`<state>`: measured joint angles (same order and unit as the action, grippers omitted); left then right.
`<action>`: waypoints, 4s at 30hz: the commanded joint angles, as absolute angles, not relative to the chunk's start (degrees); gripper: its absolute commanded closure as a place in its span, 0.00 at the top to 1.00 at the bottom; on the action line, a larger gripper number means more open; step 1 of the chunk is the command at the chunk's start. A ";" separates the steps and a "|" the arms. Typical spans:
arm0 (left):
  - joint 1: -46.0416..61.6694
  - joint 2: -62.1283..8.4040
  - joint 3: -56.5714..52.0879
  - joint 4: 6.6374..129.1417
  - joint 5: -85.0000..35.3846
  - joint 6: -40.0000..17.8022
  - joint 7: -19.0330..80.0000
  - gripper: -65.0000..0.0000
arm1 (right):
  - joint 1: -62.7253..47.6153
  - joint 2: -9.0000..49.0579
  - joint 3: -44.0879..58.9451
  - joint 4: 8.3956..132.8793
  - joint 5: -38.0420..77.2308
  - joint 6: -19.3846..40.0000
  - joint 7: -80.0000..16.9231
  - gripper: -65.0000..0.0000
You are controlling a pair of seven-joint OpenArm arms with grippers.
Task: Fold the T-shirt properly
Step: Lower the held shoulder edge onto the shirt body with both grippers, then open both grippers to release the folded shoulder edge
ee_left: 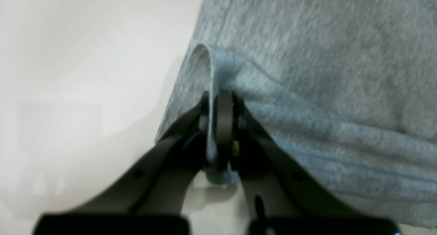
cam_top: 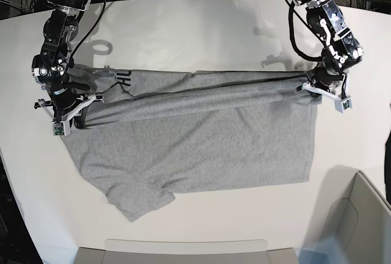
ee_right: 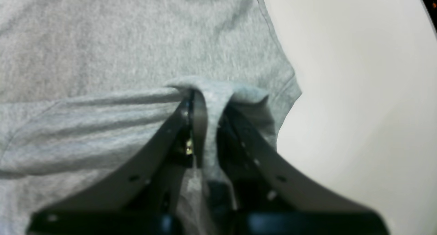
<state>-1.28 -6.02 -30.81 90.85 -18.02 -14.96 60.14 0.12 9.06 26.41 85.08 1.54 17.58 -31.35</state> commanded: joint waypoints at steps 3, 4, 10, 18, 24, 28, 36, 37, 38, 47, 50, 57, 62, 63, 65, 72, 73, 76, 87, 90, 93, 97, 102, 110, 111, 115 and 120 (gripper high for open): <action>-4.62 -6.81 -30.90 89.89 -18.33 -14.90 58.95 0.00 | 2.86 9.98 26.68 84.18 1.54 16.84 -29.58 0.00; -5.23 -6.81 -30.90 88.84 -18.33 -14.90 58.86 0.00 | 2.95 10.07 26.68 83.56 1.54 16.84 -29.49 0.00; -8.66 -7.60 -30.73 83.65 -18.33 -14.99 57.63 0.00 | 4.97 10.07 26.68 83.03 1.63 16.92 -29.41 0.00; -9.19 -9.89 -22.46 77.85 -18.33 -14.99 51.03 0.00 | 8.22 10.07 26.95 78.73 1.54 16.84 -29.41 0.00; -9.27 -9.98 -22.11 76.35 -18.33 -14.90 48.57 0.00 | 5.93 9.71 28.62 78.90 1.71 16.31 -29.49 0.00; -9.27 -10.77 -22.11 76.35 -18.33 -14.90 48.13 0.00 | 5.49 9.63 31.78 78.20 1.98 16.22 -29.49 0.00; -11.38 -11.30 -21.93 75.30 -18.33 -14.90 48.13 0.12 | 5.58 9.89 31.69 77.23 1.63 16.31 -29.93 0.00; -11.38 -11.30 -21.93 75.30 -18.33 -14.90 48.13 0.16 | 5.41 9.80 31.69 77.32 1.63 16.31 -29.93 0.00; -11.38 -11.30 -21.93 75.30 -18.33 -14.90 48.13 0.19 | 5.32 9.71 31.69 77.41 1.63 16.31 -29.93 0.00; -11.21 -12.62 -19.47 75.12 -18.33 -14.90 48.84 0.27 | 0.75 8.92 31.60 81.80 1.98 16.92 -30.02 0.30; -11.30 -12.79 -19.21 75.12 -18.33 -14.90 48.92 0.27 | -0.22 7.96 31.87 84.88 2.07 16.92 -30.02 0.31; -11.03 -13.76 -19.30 75.12 -18.33 -14.90 49.63 0.27 | -3.21 6.64 31.96 89.45 2.15 16.92 -30.02 0.31; -11.03 -13.93 -19.47 75.12 -18.33 -14.90 52.62 0.27 | -5.58 5.05 32.92 91.91 2.15 16.84 -30.11 0.31; -11.03 -13.93 -19.56 75.12 -18.33 -14.90 52.62 0.27 | -6.02 4.62 33.80 92.79 2.15 16.84 -30.11 0.31; -11.03 -14.02 -19.56 75.12 -18.33 -14.90 53.05 0.27 | -6.37 2.95 35.65 93.93 2.15 16.84 -30.11 0.31; -9.63 -14.02 -19.74 75.47 -18.51 -14.90 53.05 0.27 | -8.48 2.42 39.69 96.48 2.15 16.92 -30.11 0.31; -9.63 -14.02 -19.74 75.47 -18.51 -14.90 53.05 0.27 | -8.75 2.51 39.69 96.48 2.15 16.92 -30.11 0.31; -9.63 -14.02 -19.74 75.47 -18.51 -14.90 53.05 0.27 | -9.10 2.51 39.69 96.48 2.15 16.92 -30.11 0.31; -9.80 -14.11 -19.65 75.47 -18.33 -14.81 53.05 0.36 | -8.92 2.51 39.52 96.57 2.07 16.92 -30.11 0.31; -9.89 -14.11 -19.65 75.47 -18.33 -14.81 52.88 0.36 | -8.75 2.51 39.52 96.57 2.07 16.92 -30.11 0.31; -10.24 -14.99 -19.38 75.47 -18.33 -14.64 52.70 0.36 | -8.66 2.51 39.43 96.57 2.07 16.92 -30.11 0.31; -11.91 -15.60 -19.65 75.47 -18.33 -14.64 53.05 0.36 | -8.66 2.51 39.43 96.57 2.07 16.92 -30.02 0.31; -11.65 -15.69 -19.74 77.76 -18.33 -14.99 53.05 0.36 | -8.57 2.59 39.60 97.10 2.07 16.92 -29.76 0.31; -7.69 -15.52 -19.38 88.04 -18.33 -14.90 53.14 0.36 | -7.69 2.51 39.60 101.32 2.15 16.92 -30.02 0.31; -7.16 -15.52 -19.38 87.52 -18.33 -14.90 53.14 0.36 | -6.99 2.59 39.69 100.97 2.07 16.92 -30.11 0.31; -5.32 -15.52 -19.30 84.00 -18.33 -14.99 53.14 0.36 | -5.93 2.68 41.98 98.59 2.07 16.92 -32.75 0.31; -2.95 -15.52 -19.30 83.74 -18.51 -14.99 53.14 0.36 | -3.03 3.03 47.96 97.45 2.15 16.92 -38.46 0.31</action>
<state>-1.87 -14.74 -19.22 82.43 -18.00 -14.74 54.30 -3.66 2.55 48.05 96.79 1.50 16.95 -39.51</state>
